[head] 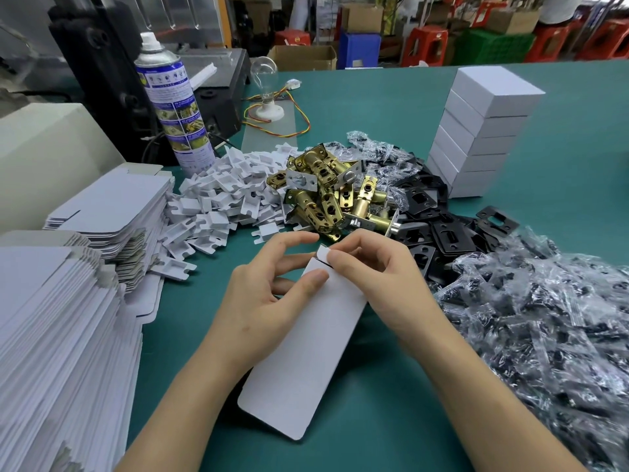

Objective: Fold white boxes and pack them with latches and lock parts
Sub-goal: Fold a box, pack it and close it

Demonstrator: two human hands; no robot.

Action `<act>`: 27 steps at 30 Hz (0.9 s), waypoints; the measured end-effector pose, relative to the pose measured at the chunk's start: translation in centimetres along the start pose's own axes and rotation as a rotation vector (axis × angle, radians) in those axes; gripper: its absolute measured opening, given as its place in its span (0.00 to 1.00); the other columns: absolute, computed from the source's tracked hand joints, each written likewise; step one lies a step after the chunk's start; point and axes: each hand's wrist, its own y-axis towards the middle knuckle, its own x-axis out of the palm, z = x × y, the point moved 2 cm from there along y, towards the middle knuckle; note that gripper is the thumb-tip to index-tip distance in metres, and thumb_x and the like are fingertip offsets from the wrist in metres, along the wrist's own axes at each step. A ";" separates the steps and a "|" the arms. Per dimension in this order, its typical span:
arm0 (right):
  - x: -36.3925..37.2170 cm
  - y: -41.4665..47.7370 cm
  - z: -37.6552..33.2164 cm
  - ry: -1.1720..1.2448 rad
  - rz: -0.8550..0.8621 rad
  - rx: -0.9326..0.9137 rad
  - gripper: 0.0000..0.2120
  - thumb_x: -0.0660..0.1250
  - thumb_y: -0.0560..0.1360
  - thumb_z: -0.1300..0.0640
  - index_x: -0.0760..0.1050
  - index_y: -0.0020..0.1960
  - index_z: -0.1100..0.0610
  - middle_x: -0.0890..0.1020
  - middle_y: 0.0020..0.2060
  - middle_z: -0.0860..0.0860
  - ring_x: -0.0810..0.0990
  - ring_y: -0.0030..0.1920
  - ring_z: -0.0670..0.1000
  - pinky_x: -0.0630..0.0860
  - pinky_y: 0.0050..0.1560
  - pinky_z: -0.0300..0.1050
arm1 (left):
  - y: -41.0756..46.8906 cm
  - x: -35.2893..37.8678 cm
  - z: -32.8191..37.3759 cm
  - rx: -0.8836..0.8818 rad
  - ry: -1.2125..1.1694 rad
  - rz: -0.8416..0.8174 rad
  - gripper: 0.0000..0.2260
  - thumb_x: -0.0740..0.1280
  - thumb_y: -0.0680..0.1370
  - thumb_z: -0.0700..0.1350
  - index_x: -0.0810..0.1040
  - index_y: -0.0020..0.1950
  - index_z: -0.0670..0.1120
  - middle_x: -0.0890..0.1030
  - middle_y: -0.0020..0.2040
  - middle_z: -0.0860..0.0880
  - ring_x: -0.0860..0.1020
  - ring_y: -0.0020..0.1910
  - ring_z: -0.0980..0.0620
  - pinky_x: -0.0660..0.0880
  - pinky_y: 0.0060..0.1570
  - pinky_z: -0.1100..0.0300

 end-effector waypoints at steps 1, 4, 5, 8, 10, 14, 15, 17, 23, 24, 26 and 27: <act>0.0 0.0 0.0 -0.004 -0.003 -0.003 0.08 0.70 0.74 0.48 0.82 0.44 0.52 0.84 0.38 0.49 0.79 0.39 0.45 0.73 0.42 0.41 | 0.0 0.0 0.0 0.001 0.001 -0.003 0.16 0.71 0.78 0.55 0.77 0.65 0.65 0.86 0.57 0.64 0.88 0.45 0.56 0.82 0.44 0.63; 0.0 0.0 0.0 -0.008 -0.010 -0.013 0.07 0.70 0.75 0.49 0.82 0.43 0.51 0.83 0.37 0.47 0.79 0.39 0.44 0.73 0.42 0.40 | 0.0 0.0 0.0 0.003 -0.002 -0.008 0.15 0.71 0.78 0.56 0.77 0.65 0.64 0.86 0.57 0.62 0.88 0.45 0.55 0.81 0.44 0.64; 0.0 0.0 0.0 -0.012 -0.014 -0.017 0.07 0.70 0.75 0.49 0.82 0.43 0.51 0.83 0.37 0.47 0.79 0.39 0.44 0.73 0.41 0.38 | 0.0 0.0 0.0 0.003 -0.005 -0.008 0.15 0.71 0.78 0.56 0.77 0.65 0.64 0.86 0.57 0.62 0.88 0.45 0.55 0.81 0.44 0.64; 0.0 0.1 0.0 -0.029 -0.021 -0.032 0.06 0.70 0.75 0.49 0.82 0.43 0.50 0.83 0.37 0.45 0.79 0.39 0.43 0.72 0.40 0.34 | 0.0 0.0 -0.1 0.006 -0.007 -0.010 0.15 0.70 0.78 0.55 0.77 0.64 0.64 0.87 0.56 0.61 0.88 0.45 0.54 0.81 0.43 0.63; -0.1 0.1 0.1 -0.047 -0.019 -0.045 0.06 0.71 0.75 0.49 0.82 0.44 0.50 0.84 0.38 0.46 0.79 0.39 0.43 0.72 0.41 0.35 | 0.0 0.0 -0.2 0.001 -0.017 -0.022 0.14 0.70 0.79 0.54 0.78 0.65 0.63 0.87 0.56 0.59 0.88 0.46 0.55 0.81 0.45 0.62; -0.2 0.1 0.1 -0.063 -0.018 -0.069 0.05 0.71 0.76 0.49 0.83 0.45 0.50 0.84 0.39 0.47 0.79 0.39 0.43 0.72 0.41 0.36 | 0.0 0.1 -0.2 0.008 -0.016 -0.056 0.14 0.68 0.81 0.54 0.78 0.66 0.62 0.88 0.53 0.58 0.87 0.43 0.56 0.79 0.42 0.66; -0.2 0.1 0.1 -0.055 -0.020 -0.072 0.05 0.71 0.76 0.49 0.83 0.45 0.50 0.84 0.39 0.47 0.79 0.39 0.43 0.72 0.41 0.35 | 0.1 0.1 -0.1 0.007 -0.019 -0.062 0.14 0.68 0.81 0.54 0.77 0.67 0.62 0.88 0.52 0.58 0.86 0.43 0.56 0.78 0.41 0.66; -0.2 0.1 0.1 -0.044 -0.022 -0.069 0.06 0.71 0.76 0.49 0.82 0.45 0.51 0.84 0.39 0.48 0.79 0.40 0.44 0.72 0.41 0.35 | 0.1 0.0 -0.1 0.012 -0.012 -0.070 0.14 0.67 0.82 0.54 0.76 0.67 0.61 0.88 0.52 0.58 0.85 0.41 0.58 0.77 0.39 0.67; 0.0 0.3 0.6 -0.082 0.072 -0.050 0.04 0.71 0.74 0.51 0.82 0.42 0.50 0.85 0.39 0.47 0.82 0.40 0.45 0.75 0.43 0.41 | 0.0 0.3 -0.3 -0.056 -0.001 -0.110 0.25 0.72 0.75 0.62 0.70 0.70 0.62 0.86 0.57 0.63 0.85 0.54 0.60 0.78 0.47 0.68; -0.1 0.3 0.7 -0.099 0.118 -0.052 0.03 0.71 0.74 0.51 0.82 0.42 0.49 0.85 0.38 0.46 0.82 0.40 0.45 0.76 0.44 0.42 | 0.0 0.4 -0.3 -0.057 0.062 -0.124 0.28 0.71 0.73 0.66 0.69 0.71 0.63 0.85 0.57 0.67 0.84 0.56 0.63 0.77 0.48 0.69; -0.5 0.3 0.8 -0.112 0.208 -0.054 0.04 0.72 0.73 0.49 0.82 0.42 0.48 0.84 0.38 0.45 0.81 0.40 0.45 0.75 0.44 0.43 | -0.2 0.6 -0.2 -0.036 0.237 -0.121 0.34 0.68 0.69 0.72 0.67 0.74 0.65 0.80 0.59 0.76 0.78 0.60 0.72 0.74 0.51 0.72; -0.8 0.3 0.8 -0.108 0.253 -0.058 0.04 0.73 0.73 0.49 0.82 0.42 0.48 0.84 0.38 0.44 0.81 0.40 0.44 0.75 0.44 0.43 | -0.4 0.8 0.0 -0.019 0.319 -0.109 0.38 0.68 0.68 0.74 0.66 0.76 0.66 0.77 0.59 0.78 0.74 0.61 0.75 0.71 0.53 0.74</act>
